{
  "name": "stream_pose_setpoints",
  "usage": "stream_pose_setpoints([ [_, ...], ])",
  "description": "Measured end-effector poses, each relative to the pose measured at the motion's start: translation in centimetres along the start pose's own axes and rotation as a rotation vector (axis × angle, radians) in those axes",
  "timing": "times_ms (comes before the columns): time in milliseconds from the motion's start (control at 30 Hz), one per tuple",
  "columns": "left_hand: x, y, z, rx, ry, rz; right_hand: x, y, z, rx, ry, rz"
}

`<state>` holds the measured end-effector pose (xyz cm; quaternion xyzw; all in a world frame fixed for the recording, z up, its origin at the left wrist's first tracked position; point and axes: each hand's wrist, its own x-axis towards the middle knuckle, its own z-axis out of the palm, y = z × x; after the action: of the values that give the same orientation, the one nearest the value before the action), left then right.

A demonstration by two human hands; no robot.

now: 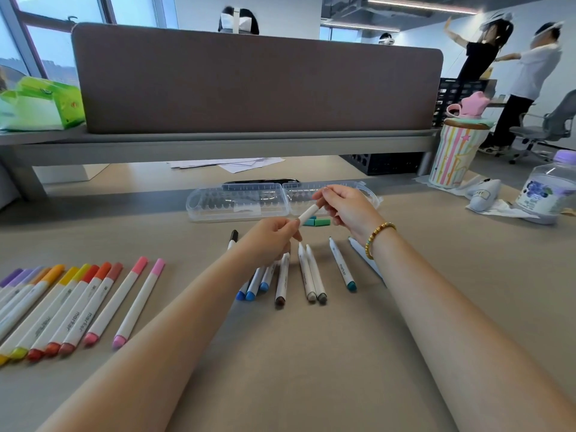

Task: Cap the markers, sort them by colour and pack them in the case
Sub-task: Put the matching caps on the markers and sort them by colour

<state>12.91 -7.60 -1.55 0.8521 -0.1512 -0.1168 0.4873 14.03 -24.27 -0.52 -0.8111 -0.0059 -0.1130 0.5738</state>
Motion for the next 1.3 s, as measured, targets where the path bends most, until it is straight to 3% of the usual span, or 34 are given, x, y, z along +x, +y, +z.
stream_pose_setpoints([
  [133, -0.3, 0.4, 0.1, -0.073, 0.014, -0.023, -0.4, -0.6, 1.0, -0.044, -0.033, -0.037],
  [267, -0.3, 0.6, 0.5, -0.006, 0.045, -0.032, -0.7, -0.8, 1.5, -0.097, -0.013, -0.037],
  [467, -0.8, 1.9, 0.9, -0.051, -0.059, -0.059, -0.8, -0.9, 0.6, 0.051, -0.09, 0.003],
  [567, -1.2, 2.2, 0.5, 0.066, -0.203, -0.078, -0.9, -1.0, 1.1, 0.01, -0.205, 0.021],
  [633, -1.3, 2.3, -0.3, 0.148, -0.206, -0.094, -0.9, -1.1, 1.3, -0.012, -0.238, 0.031],
  [800, -0.9, 1.1, -0.3, 0.604, -0.132, -0.073, -0.4, -1.3, -0.8, -0.259, -0.101, 0.049],
  [933, -0.7, 0.0, 0.7, 0.827, -0.125, -0.069, -0.2, -0.8, -2.0, -0.345, -0.078, 0.125],
  [1133, -1.7, 0.6, 1.4, 1.071, -0.047, 0.03, -0.1, -1.0, -1.7, -0.526, -0.187, 0.16],
  [1300, -1.5, 0.3, 1.4, 1.09, -0.012, 0.054, -0.3, -1.1, -4.4, -0.648, -0.182, 0.282],
])
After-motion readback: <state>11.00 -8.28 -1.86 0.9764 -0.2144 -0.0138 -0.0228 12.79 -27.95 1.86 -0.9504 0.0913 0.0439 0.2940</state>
